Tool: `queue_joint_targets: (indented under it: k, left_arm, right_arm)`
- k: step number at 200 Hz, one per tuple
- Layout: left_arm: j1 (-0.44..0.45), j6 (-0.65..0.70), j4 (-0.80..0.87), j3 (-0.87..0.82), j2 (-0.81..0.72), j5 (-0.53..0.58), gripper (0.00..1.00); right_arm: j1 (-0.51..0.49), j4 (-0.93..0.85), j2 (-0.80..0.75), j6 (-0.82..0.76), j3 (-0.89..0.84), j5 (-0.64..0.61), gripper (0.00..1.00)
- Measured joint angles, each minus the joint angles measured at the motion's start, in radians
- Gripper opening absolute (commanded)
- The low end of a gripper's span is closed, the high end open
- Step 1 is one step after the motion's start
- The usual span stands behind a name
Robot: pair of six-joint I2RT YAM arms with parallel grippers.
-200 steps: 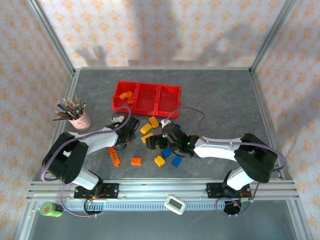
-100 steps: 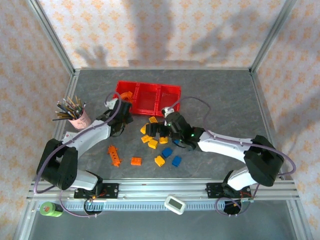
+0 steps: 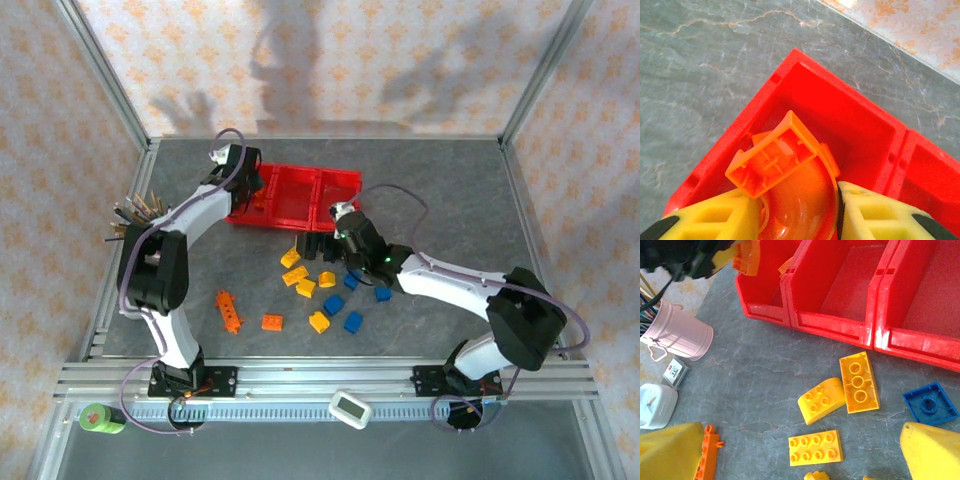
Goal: Sort the legos into containers by color
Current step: Place the lego in the container, then pick up the lego from the bottom-left of the table.
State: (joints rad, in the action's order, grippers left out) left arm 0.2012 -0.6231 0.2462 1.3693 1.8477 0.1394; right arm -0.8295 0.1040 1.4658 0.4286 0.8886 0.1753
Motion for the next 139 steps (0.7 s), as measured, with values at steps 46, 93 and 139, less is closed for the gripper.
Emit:
queue_joint_targets:
  k: [46,93,139]
  left_arm:
    - [-0.016,0.053,0.027,0.091,0.104,-0.012,0.6]
    - [-0.016,0.072,0.048,0.056,0.035,-0.07,0.64]
    - [-0.003,0.069,0.055,-0.134,-0.204,-0.109,0.68]
  right_arm:
    - [0.0,-0.019,0.007,-0.014,0.032,0.0,1.0]
    - [0.0,-0.042,0.007,-0.033,0.045,0.013,1.0]
    - [-0.011,-0.069,0.009,-0.048,0.044,0.027,1.0]
